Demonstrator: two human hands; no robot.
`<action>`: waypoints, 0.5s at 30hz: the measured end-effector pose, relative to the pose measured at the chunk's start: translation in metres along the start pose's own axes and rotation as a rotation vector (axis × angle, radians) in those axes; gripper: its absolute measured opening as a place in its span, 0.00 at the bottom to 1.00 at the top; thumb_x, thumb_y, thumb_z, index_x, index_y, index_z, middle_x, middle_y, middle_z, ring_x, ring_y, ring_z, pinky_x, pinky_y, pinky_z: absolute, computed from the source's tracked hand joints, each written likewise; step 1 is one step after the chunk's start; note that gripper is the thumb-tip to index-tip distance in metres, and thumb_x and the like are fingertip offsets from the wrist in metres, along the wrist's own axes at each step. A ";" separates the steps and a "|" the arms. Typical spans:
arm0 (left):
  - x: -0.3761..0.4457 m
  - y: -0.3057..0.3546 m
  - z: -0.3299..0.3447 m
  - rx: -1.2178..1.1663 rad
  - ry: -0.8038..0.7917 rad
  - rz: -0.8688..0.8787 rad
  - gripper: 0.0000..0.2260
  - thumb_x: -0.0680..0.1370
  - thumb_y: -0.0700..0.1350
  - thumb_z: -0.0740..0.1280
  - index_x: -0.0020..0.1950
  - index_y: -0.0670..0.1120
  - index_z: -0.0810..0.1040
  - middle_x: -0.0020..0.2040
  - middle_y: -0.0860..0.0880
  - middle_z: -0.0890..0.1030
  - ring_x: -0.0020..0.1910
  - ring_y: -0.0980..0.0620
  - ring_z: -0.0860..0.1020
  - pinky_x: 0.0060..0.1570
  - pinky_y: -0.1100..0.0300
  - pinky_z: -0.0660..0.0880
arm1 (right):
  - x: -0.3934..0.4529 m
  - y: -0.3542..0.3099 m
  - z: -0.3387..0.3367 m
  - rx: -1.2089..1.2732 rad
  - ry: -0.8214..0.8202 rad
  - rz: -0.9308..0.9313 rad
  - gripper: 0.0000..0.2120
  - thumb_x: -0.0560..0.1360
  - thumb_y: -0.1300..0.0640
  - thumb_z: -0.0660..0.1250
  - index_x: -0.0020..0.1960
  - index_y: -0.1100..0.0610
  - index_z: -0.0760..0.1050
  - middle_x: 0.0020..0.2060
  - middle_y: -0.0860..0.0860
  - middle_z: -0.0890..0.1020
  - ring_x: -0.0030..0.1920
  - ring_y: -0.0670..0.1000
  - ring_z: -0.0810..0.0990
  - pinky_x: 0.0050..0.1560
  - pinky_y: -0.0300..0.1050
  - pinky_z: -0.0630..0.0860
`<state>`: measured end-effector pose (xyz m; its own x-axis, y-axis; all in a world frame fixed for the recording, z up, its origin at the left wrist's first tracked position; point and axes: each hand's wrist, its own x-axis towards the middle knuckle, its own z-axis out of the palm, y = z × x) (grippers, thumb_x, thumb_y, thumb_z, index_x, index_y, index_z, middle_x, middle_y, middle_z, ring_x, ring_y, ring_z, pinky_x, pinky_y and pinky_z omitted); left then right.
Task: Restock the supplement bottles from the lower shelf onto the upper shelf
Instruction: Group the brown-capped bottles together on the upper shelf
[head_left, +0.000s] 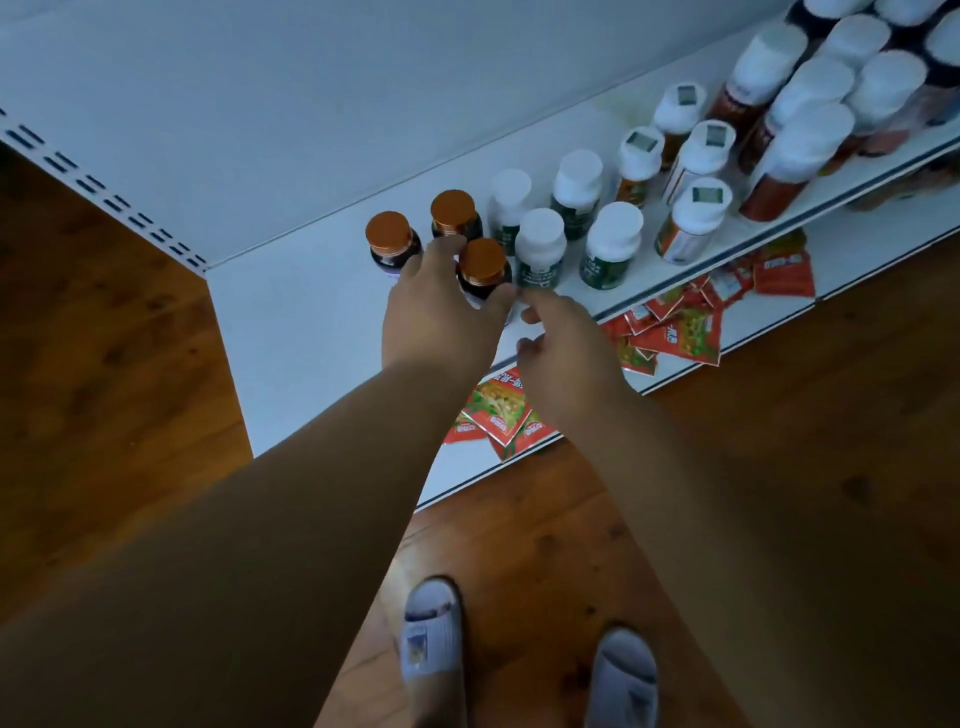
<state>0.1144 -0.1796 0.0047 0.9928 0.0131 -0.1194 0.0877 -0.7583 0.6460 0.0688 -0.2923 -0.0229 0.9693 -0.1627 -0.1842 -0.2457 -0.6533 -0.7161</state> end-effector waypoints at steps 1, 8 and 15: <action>0.002 0.000 0.002 0.017 0.009 0.011 0.26 0.75 0.55 0.72 0.70 0.53 0.69 0.63 0.50 0.76 0.58 0.47 0.77 0.55 0.53 0.75 | 0.002 0.001 0.003 0.022 0.005 -0.016 0.20 0.78 0.63 0.64 0.69 0.53 0.71 0.60 0.51 0.77 0.55 0.52 0.78 0.53 0.44 0.71; 0.001 0.004 -0.012 -0.010 0.019 0.010 0.15 0.77 0.51 0.70 0.59 0.49 0.69 0.52 0.51 0.77 0.47 0.48 0.76 0.43 0.57 0.67 | 0.000 -0.002 0.001 0.179 -0.020 0.028 0.10 0.80 0.61 0.62 0.58 0.49 0.70 0.44 0.45 0.76 0.48 0.51 0.77 0.46 0.44 0.69; -0.089 0.048 -0.118 -0.106 -0.116 -0.095 0.15 0.82 0.47 0.63 0.69 0.54 0.70 0.56 0.56 0.77 0.54 0.52 0.76 0.51 0.59 0.68 | -0.076 -0.068 -0.067 0.677 -0.133 0.430 0.10 0.84 0.50 0.56 0.56 0.49 0.75 0.50 0.52 0.83 0.42 0.49 0.81 0.38 0.43 0.77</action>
<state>0.0402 -0.1404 0.1356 0.9640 0.0009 -0.2660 0.1946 -0.6841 0.7030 0.0118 -0.2847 0.0849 0.7914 -0.1810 -0.5839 -0.5869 0.0423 -0.8085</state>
